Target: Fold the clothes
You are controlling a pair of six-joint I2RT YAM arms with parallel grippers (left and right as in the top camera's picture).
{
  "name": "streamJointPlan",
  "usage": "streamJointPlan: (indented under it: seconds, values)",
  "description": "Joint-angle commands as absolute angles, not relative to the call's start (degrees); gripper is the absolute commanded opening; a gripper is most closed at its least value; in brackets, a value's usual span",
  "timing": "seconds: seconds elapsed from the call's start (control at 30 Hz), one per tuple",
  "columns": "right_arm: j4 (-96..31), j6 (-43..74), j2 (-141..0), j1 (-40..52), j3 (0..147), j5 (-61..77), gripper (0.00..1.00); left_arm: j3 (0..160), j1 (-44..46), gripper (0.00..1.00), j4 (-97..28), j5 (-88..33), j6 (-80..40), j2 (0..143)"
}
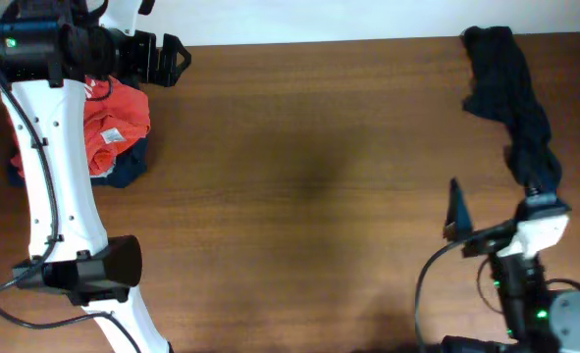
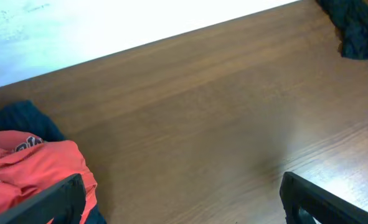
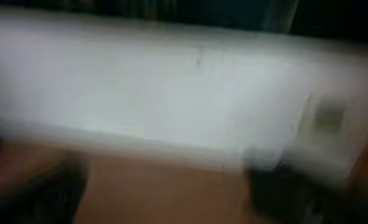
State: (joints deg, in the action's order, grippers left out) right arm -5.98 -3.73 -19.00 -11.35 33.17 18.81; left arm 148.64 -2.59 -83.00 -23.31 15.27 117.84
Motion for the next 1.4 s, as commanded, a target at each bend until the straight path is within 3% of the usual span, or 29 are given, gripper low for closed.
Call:
streamJointPlan:
  seconds: [0.0,0.57,1.37]
  values:
    - [-0.71,-3.6,-11.99,-8.71,21.93,20.23,0.98,149.29,-2.66,0.99,-82.81,-23.55,15.73,116.22]
    - [-0.54,2.0,-0.14,-4.89,0.43,7.9,0.98,149.29,-2.66,0.99,-82.81,-23.53,15.73,116.22]
    - [-4.03,1.98,-0.19,-4.89,0.32,5.3,0.98,149.29,-2.61,0.99,-82.81,-23.53,15.73,116.22]
